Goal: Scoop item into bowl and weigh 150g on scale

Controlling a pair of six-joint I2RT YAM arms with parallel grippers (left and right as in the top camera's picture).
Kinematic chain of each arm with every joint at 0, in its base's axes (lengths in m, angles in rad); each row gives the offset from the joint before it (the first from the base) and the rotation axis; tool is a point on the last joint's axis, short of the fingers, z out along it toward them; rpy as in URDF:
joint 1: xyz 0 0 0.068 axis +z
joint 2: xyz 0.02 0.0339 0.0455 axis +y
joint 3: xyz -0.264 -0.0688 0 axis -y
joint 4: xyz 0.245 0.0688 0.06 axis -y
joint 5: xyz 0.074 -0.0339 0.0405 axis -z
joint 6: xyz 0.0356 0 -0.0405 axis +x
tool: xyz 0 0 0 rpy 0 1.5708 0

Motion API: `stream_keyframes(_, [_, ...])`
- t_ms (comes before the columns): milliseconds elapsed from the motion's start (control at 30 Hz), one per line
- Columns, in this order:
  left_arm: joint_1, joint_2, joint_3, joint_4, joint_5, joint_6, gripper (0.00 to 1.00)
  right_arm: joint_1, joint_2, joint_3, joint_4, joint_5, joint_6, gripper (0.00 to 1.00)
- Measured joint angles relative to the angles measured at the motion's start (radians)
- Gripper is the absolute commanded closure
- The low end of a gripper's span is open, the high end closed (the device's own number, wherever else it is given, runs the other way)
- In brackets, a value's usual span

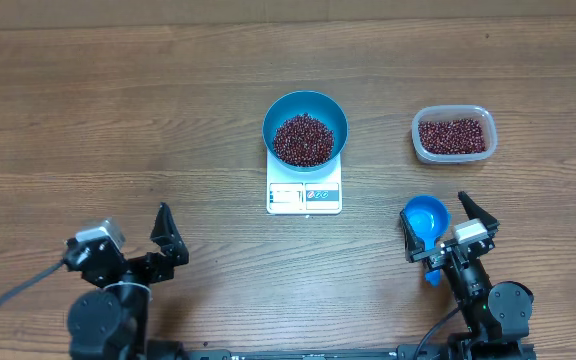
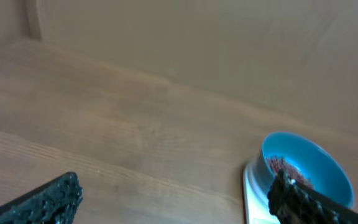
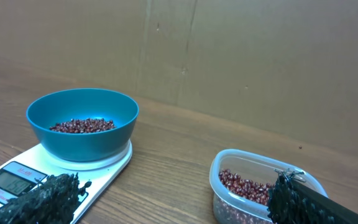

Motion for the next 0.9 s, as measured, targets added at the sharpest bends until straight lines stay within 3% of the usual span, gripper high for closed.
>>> stream_keyframes(200, [0.018, -0.174, -0.243, 0.252, 0.001, 0.013, 0.00, 0.000, 0.000, 0.000, 0.000, 0.000, 0.000, 0.00])
stream_keyframes(533, [0.048, -0.186, -0.464, 0.469, 0.036, 0.129, 0.00, 0.000, 0.000, 0.000, 0.001, 0.000, 0.000, 0.00])
stream_keyframes(900, [0.063, -0.187, -0.512, 0.448, 0.114, 0.232, 0.00, 0.000, 0.000, 0.000, 0.001, 0.000, 0.000, 0.00])
